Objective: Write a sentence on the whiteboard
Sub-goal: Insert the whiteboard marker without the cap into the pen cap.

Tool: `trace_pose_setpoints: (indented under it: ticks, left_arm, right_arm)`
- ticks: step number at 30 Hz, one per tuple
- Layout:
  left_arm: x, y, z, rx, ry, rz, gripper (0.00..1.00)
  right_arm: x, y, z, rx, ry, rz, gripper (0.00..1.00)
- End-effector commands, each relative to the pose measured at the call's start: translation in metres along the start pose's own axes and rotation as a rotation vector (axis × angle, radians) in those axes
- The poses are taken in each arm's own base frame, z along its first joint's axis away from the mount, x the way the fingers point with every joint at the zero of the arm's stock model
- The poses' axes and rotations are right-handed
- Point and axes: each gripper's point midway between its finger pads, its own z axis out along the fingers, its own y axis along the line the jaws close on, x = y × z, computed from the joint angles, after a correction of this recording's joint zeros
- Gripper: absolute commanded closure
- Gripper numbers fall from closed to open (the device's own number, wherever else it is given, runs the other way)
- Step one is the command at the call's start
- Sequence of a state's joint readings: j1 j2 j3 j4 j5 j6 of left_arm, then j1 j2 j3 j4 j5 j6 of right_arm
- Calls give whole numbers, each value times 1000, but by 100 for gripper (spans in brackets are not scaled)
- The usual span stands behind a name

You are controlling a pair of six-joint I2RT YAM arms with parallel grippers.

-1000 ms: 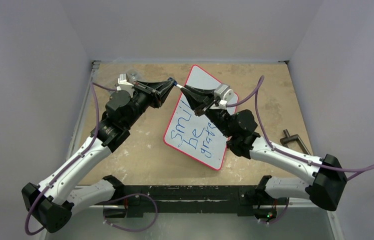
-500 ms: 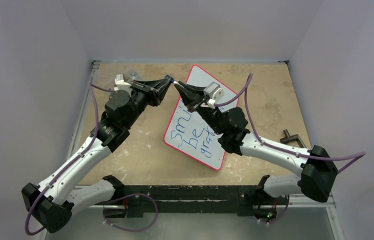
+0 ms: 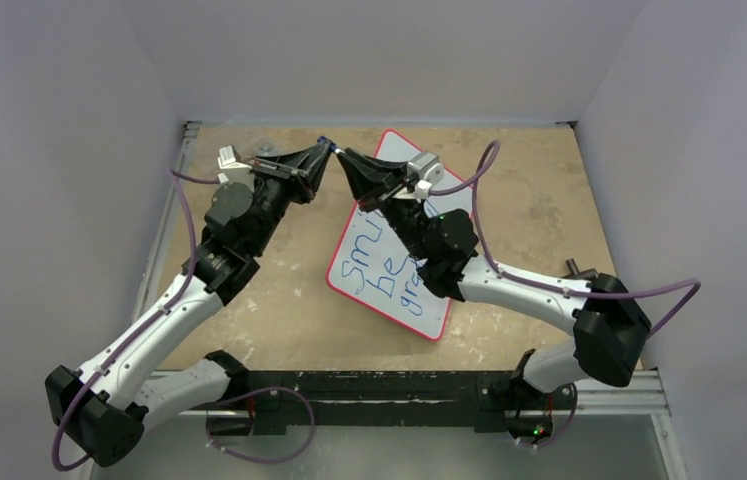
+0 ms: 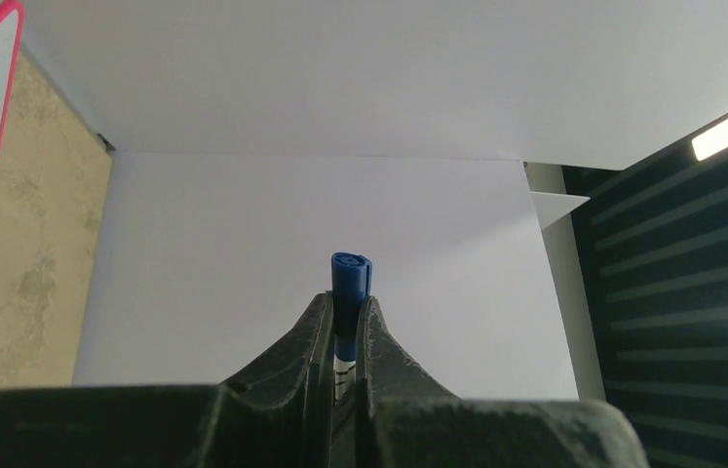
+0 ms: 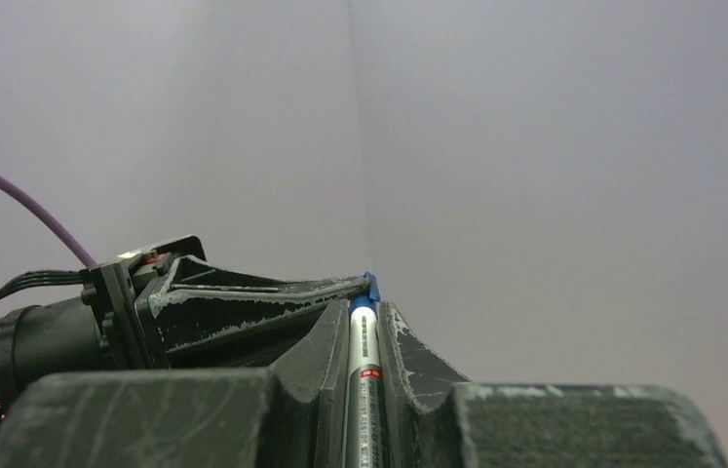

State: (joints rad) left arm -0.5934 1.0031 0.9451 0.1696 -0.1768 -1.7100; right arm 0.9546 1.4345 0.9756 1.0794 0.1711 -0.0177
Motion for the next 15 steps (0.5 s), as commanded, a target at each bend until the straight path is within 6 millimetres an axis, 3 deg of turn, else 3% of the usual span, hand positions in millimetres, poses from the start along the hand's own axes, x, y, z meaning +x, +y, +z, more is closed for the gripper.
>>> trace_pose_setpoints:
  ticks: [1, 9, 15]
  left_arm:
    - [50, -27, -25, 105, 250, 22, 100]
    - [70, -31, -32, 126, 327, 35, 100]
    - [74, -38, -38, 158, 334, 55, 100]
  right_arm:
    - [10, 12, 15, -6, 9, 124, 100]
    - [21, 23, 33, -36, 54, 216, 100]
    - [10, 27, 41, -65, 43, 345, 100]
